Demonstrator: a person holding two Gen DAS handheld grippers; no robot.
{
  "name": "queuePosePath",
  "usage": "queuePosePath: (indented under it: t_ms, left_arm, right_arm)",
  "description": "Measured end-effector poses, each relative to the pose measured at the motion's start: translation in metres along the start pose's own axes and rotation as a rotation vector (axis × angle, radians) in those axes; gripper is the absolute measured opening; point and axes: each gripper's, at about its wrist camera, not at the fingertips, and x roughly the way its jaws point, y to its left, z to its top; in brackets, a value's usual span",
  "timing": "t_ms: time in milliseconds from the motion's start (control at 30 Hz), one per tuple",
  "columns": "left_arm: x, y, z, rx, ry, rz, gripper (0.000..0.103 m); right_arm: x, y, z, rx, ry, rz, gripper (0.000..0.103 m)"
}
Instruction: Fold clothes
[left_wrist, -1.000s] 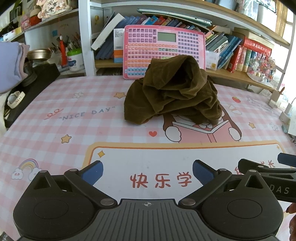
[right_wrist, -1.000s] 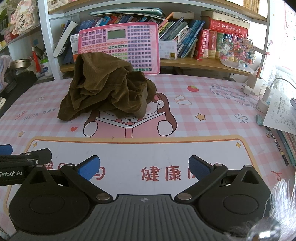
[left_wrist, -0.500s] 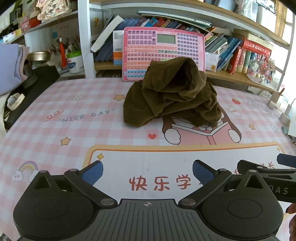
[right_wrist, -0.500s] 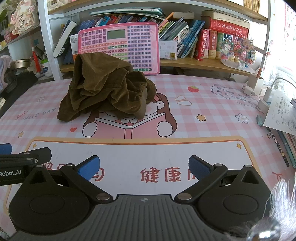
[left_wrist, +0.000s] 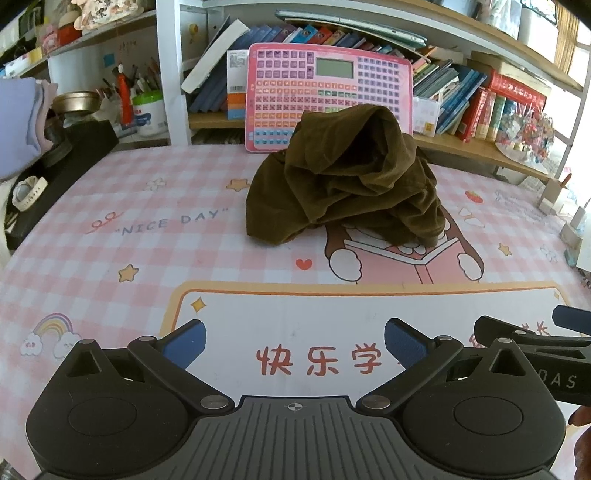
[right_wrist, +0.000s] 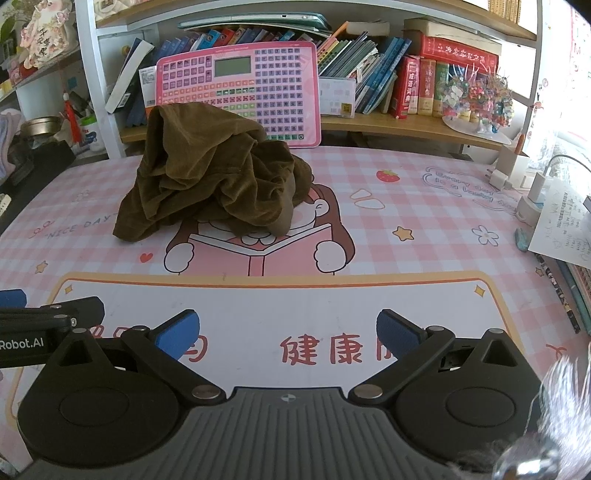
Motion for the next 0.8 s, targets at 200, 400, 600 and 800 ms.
queuePosePath:
  t_ms: [200,400,600,800]
  left_arm:
    - [0.001,-0.0009,0.0001,0.006,0.015,0.006,0.103]
    - [0.0008,-0.0012,-0.0001,0.006,0.018,-0.011,0.103]
    - [-0.0013,-0.0027,-0.0003,0.013,0.01,-0.009,0.103]
    - [-0.0023,-0.0023,-0.001,0.012,0.008,-0.007,0.103]
  right_arm:
    - [0.0005,0.0001,-0.0001,-0.001,0.004,-0.002,0.103]
    - [0.0015,-0.0005,-0.0004,0.001,0.006,-0.005,0.103]
    - [0.0008,-0.0009,-0.0006,0.002,0.003,-0.006,0.103]
    - [-0.0005,-0.0008,-0.0016,0.002,0.002,-0.004,0.103]
